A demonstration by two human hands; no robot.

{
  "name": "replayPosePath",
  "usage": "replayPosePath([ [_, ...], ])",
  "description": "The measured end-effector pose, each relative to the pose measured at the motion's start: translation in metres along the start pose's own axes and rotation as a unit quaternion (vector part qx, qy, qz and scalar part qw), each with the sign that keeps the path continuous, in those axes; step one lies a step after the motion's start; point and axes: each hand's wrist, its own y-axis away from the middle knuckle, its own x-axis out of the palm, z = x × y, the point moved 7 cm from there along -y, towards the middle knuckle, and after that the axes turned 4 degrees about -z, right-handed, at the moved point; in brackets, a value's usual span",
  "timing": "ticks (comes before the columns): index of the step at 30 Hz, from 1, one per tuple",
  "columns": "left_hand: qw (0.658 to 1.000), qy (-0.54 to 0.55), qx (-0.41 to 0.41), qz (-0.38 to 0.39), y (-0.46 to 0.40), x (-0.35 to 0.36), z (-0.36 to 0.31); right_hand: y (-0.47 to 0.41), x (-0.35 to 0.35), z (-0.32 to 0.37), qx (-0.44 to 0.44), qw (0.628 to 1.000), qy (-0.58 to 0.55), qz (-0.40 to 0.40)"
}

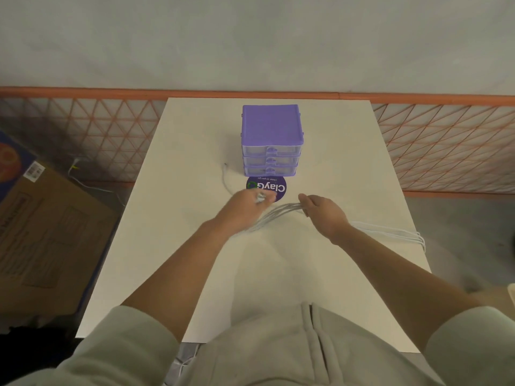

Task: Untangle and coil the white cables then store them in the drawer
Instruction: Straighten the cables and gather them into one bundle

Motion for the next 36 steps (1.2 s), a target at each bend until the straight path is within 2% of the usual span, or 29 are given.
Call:
replayPosePath([
  [4,0.994,-0.094,0.033,0.045,0.0,0.034,-0.012,-0.002,0.004,-0.003,0.004,0.993,-0.104,0.057],
  [9,0.989,-0.144,0.04,0.02,0.003,0.049,-0.022,-0.001,0.0,-0.001,-0.01,0.987,-0.136,0.083],
  [12,0.992,-0.121,0.034,0.003,0.003,0.052,-0.023,0.0,-0.001,-0.002,-0.021,0.986,-0.136,0.094],
  [16,0.999,-0.015,-0.007,0.037,0.005,0.061,-0.016,0.003,-0.002,-0.004,-0.043,0.986,-0.124,0.105],
  [19,0.999,0.022,-0.025,0.006,0.007,0.062,-0.017,0.006,-0.001,-0.005,-0.063,0.984,-0.124,0.112],
  [23,0.997,0.015,-0.06,-0.049,0.008,0.058,-0.016,0.011,-0.002,-0.006,-0.093,0.978,-0.129,0.132],
  [28,0.992,-0.095,-0.055,-0.053,0.011,0.054,-0.02,0.005,-0.017,-0.038,-0.082,0.984,-0.05,0.151],
  [31,0.983,-0.157,-0.057,-0.07,0.011,0.055,-0.024,0.004,-0.022,-0.051,-0.113,0.975,0.101,0.163],
  [33,0.977,-0.181,-0.064,-0.088,0.011,0.053,-0.022,0.006,-0.025,-0.059,-0.137,0.962,0.179,0.152],
  [36,0.971,-0.197,-0.087,-0.104,0.01,0.052,-0.014,0.005,-0.034,-0.078,-0.136,0.962,0.208,0.112],
])
